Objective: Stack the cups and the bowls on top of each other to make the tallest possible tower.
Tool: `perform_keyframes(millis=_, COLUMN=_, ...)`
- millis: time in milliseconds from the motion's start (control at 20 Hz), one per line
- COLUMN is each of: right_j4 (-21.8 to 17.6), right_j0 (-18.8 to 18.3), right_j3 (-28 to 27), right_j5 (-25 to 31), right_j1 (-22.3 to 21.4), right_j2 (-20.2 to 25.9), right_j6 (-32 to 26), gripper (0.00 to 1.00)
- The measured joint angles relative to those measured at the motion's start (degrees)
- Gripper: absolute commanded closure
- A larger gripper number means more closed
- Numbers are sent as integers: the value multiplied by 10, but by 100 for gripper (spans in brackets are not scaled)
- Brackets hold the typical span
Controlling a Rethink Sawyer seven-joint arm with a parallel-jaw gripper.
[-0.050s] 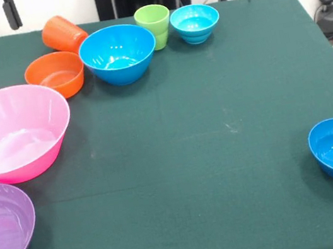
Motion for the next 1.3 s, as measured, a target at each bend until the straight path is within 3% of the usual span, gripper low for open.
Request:
perform_keyframes(millis=650, right_j4=-74, right_j0=10, right_j3=0, right_j5=-50, right_j1=50, right_j2=0, right_j6=0, gripper=0)
perform_keyframes(millis=1300, right_j4=-80, right_j0=5, right_j3=0, right_j5=-50, right_j1=95, right_j2=5, right_j6=0, gripper=0)
